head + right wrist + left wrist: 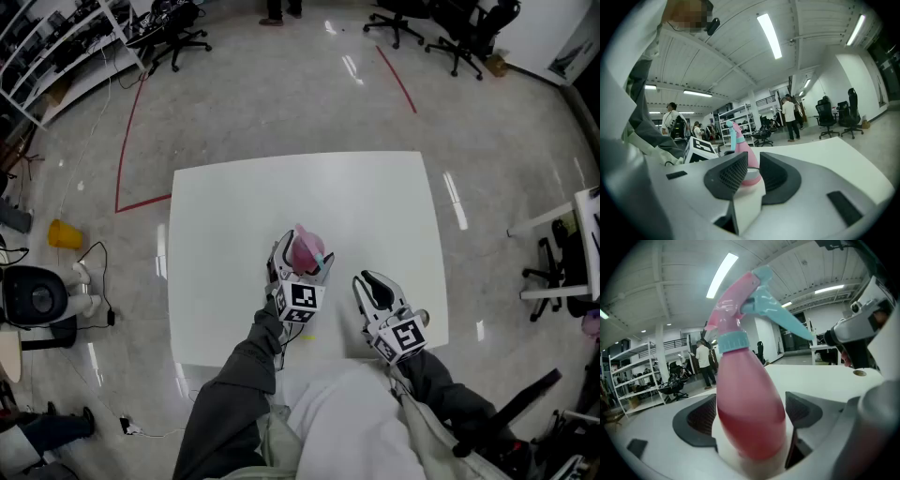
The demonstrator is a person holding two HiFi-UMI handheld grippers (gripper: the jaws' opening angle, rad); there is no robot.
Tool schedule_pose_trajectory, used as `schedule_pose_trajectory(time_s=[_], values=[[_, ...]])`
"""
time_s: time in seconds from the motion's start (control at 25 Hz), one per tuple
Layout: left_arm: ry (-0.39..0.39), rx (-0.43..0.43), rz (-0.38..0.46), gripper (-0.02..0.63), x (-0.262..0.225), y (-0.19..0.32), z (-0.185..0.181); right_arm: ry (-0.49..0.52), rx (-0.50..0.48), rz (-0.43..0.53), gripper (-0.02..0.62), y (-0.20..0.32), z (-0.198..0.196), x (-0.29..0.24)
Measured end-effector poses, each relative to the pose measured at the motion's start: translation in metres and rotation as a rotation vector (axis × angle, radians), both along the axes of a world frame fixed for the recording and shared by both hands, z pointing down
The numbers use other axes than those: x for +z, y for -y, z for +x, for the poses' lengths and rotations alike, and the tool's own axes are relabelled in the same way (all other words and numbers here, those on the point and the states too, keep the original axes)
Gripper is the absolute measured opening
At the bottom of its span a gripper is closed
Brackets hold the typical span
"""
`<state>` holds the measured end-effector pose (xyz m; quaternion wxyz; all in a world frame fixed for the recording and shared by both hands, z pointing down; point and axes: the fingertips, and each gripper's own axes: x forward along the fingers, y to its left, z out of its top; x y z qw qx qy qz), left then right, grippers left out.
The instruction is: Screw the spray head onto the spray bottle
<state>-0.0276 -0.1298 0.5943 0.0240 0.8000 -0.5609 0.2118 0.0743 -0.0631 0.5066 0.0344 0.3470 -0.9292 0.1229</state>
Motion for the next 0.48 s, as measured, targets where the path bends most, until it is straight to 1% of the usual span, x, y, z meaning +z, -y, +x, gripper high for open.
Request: schedule_pose_trajectory(time_s=[0.08, 0.2, 0.28, 0.32, 0.36, 0.4, 0.48], values=[[-0.005, 0.019, -0.016, 0.451, 0.007, 0.012, 0.002, 0.004, -0.002, -0.009, 0.064, 0.004, -0.001, 0.003], [0.012, 0.034, -0.015, 0.451, 0.009, 0.026, 0.005, 0.006, -0.019, -0.016, 0.064, 0.004, -0.005, 0.003], [0.01, 0.075, -0.022, 0.451, 0.009, 0.027, 0.01, 0.025, -0.054, -0.028, 0.064, 0.001, -0.01, -0.002], [-0.01, 0.127, -0.035, 0.449, 0.008, 0.022, 0.017, 0.045, -0.08, -0.041, 0.064, 0.001, -0.012, -0.008], [-0.045, 0.206, -0.051, 0.449, 0.004, 0.013, 0.027, 0.072, -0.112, -0.057, 0.064, 0.001, -0.014, -0.016], [-0.091, 0.305, -0.065, 0.449, -0.005, 0.0, 0.039, 0.104, -0.147, -0.074, 0.066, 0.003, -0.015, -0.026], [-0.18, 0.528, -0.083, 0.449, -0.037, -0.038, 0.063, 0.172, -0.224, -0.1, 0.082, 0.009, -0.014, -0.055]])
